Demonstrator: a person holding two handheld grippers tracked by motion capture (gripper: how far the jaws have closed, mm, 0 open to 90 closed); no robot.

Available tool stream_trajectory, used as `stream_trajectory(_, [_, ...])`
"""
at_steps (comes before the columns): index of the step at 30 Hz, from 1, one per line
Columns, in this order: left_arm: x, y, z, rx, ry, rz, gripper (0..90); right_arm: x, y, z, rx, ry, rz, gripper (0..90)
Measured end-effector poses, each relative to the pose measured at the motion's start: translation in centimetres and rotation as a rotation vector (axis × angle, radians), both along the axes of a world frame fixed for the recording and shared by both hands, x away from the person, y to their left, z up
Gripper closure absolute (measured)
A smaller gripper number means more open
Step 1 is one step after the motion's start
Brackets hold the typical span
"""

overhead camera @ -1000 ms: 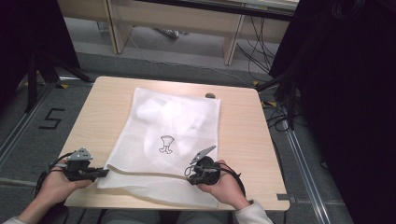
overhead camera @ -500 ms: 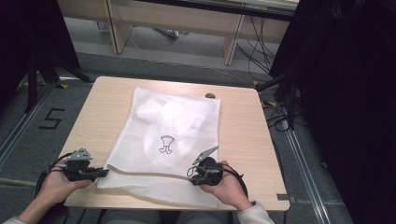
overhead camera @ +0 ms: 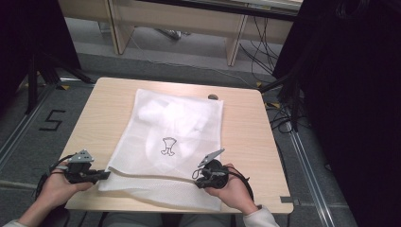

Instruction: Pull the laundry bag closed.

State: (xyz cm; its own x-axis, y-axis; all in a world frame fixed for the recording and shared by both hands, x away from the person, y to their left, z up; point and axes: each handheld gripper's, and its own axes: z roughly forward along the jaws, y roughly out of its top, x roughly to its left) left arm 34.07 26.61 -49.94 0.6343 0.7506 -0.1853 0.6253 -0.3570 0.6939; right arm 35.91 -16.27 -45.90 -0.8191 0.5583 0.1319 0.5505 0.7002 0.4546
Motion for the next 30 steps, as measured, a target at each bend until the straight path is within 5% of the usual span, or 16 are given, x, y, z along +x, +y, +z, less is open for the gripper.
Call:
stream_trajectory(6, [0.0,0.0,0.0,-0.002,0.0,0.001,85.5,-0.2,-0.2,0.1,0.001,0.023,-0.024,82.2])
stream_trajectory(30, [0.1,0.2,0.1,0.023,0.002,-0.02,85.5,-0.4,-1.8,-0.1,-0.016,-0.006,-0.024,82.2])
